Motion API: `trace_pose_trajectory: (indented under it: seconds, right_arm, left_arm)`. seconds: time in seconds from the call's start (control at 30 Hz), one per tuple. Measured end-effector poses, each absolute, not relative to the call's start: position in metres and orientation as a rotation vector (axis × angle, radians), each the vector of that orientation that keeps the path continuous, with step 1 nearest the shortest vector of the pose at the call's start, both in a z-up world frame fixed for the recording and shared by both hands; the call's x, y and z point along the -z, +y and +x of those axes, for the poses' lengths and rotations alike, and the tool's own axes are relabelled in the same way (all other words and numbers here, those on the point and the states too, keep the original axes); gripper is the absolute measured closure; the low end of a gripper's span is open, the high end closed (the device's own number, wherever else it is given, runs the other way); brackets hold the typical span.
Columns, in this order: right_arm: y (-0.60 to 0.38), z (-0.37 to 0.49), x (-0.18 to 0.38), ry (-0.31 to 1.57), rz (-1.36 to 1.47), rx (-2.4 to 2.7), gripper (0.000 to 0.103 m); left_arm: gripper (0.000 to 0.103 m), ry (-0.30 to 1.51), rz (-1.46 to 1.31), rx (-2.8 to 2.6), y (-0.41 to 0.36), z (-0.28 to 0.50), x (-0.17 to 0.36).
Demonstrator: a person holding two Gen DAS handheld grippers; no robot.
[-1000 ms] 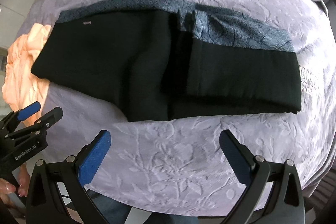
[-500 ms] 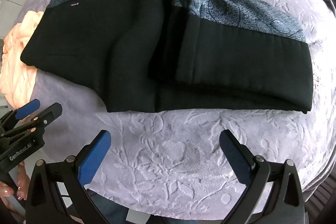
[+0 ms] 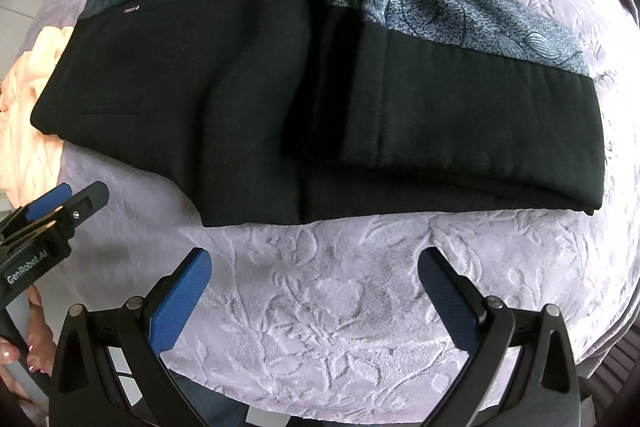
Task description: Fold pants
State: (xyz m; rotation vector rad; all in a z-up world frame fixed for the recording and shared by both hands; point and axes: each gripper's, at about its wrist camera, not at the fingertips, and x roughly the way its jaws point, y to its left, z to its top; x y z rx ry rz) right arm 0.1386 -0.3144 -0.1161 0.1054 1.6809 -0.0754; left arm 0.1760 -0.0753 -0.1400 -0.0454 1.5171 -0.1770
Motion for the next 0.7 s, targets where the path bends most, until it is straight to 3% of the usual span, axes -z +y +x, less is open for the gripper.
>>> trace_pose_trajectory:
  seconds: [0.47, 0.7]
  right_arm:
    - [-0.281, 0.132, 0.123, 1.692, 0.109, 0.057, 0.0]
    - [-0.282, 0.122, 0.12, 1.611, 0.511, -0.122, 0.0]
  left_arm:
    - [0.023, 1.519, -0.13, 0.175, -0.022, 0.176, 0.152]
    - [0.023, 1.458, -0.303, 0.206, 0.022, 0.18, 0.152]
